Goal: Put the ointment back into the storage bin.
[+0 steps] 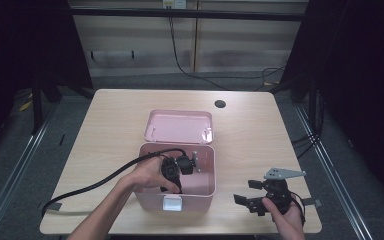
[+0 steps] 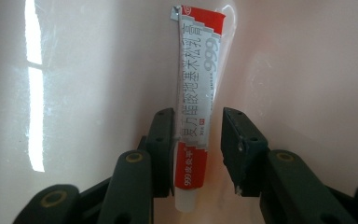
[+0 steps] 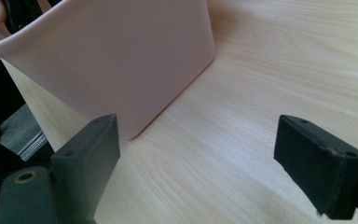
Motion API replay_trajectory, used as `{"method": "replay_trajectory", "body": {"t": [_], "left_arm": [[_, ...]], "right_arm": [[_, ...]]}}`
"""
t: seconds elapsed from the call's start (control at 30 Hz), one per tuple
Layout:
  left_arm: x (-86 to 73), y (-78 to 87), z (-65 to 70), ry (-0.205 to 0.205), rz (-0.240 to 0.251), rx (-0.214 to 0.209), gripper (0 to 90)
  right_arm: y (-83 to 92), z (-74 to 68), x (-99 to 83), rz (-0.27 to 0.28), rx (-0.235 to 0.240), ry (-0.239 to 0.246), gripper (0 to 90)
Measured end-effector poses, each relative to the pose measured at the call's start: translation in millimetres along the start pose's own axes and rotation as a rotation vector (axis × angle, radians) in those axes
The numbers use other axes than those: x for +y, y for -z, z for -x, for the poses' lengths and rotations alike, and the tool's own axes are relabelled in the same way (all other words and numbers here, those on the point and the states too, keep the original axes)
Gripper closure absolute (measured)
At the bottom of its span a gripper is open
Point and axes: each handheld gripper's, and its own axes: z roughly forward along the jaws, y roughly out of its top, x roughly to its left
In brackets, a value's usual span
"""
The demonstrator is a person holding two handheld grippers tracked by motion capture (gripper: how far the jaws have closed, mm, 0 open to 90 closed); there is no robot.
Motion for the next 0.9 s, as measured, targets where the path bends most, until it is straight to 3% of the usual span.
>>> {"method": "replay_trajectory", "body": {"t": [0.43, 0.47, 0.7, 0.9], "left_arm": [[-4.2, 17.8, 8.9, -0.022, 0.094, 0.046, 67.3], [-4.8, 20.4, 8.8, -0.012, 0.113, 0.059, 68.7], [-7.3, 29.9, 10.4, -0.014, 0.128, 0.068, 69.4], [-11.1, 39.4, 14.0, 0.009, 0.159, 0.08, 69.3]], "right_arm": [[0.0, -0.1, 0.1, 0.0, -0.002, 0.002, 14.0], [0.0, -0.2, 0.1, 0.0, -0.002, 0.002, 14.0], [-0.7, 0.2, 0.3, -0.002, -0.001, -0.002, 13.9], [-0.7, 0.5, 0.4, -0.002, -0.001, -0.001, 13.9]]}}
